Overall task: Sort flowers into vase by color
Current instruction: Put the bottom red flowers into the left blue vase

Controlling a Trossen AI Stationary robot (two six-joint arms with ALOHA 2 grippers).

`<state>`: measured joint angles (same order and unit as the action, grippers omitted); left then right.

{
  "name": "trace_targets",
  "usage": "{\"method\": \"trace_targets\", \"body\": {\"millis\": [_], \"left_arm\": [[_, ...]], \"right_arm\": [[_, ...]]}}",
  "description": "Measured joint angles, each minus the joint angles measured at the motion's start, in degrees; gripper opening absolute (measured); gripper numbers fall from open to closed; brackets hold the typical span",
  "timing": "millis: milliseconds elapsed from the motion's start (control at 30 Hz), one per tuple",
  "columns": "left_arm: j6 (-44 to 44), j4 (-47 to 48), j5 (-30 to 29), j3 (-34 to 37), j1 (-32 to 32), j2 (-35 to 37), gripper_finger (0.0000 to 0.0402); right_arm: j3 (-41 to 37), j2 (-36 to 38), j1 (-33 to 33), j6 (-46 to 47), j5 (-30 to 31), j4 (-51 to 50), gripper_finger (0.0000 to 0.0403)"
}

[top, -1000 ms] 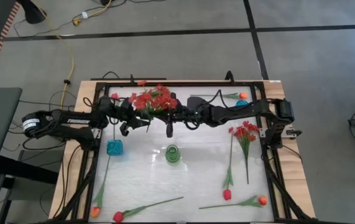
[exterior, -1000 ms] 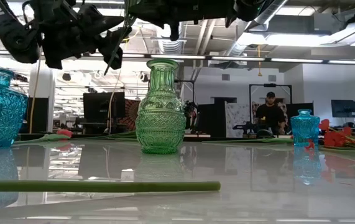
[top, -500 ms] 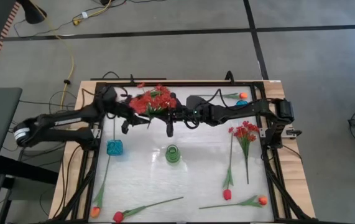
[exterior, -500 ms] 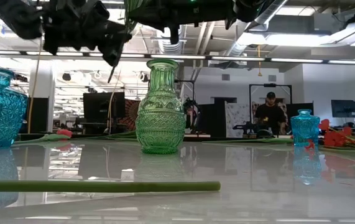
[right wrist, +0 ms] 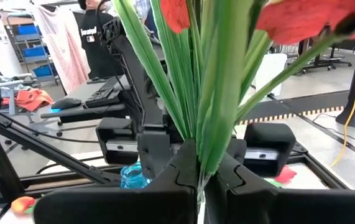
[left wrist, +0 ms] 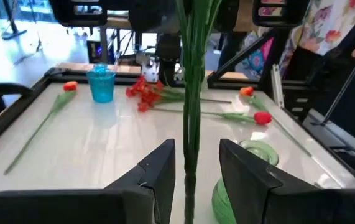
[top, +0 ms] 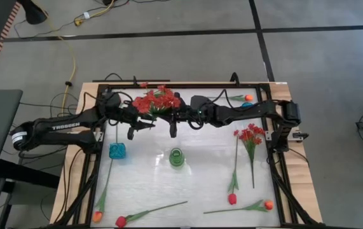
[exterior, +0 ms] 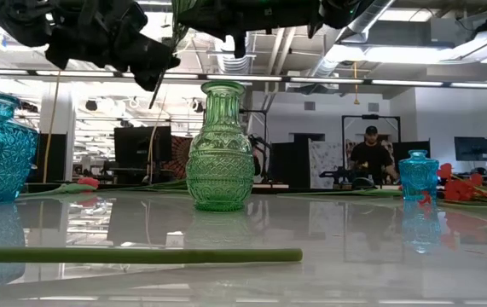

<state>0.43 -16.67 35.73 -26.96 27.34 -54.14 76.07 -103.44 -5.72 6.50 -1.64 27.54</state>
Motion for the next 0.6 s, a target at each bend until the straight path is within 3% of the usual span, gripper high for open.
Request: {"method": "trace_targets", "body": {"millis": [467, 600], "left_arm": [[-0.66, -1.89, -0.99, 0.02, -0.01, 1.33, 0.0112], [-0.66, -1.74, -1.56, 0.02, -0.01, 1.33, 0.0091]], "right_arm": [[0.15, 0.00, 0.04, 0.13, 0.01, -2.20, 0.0033], [0.15, 0.00, 0.04, 0.13, 0.01, -2.31, 0.0033]]}}
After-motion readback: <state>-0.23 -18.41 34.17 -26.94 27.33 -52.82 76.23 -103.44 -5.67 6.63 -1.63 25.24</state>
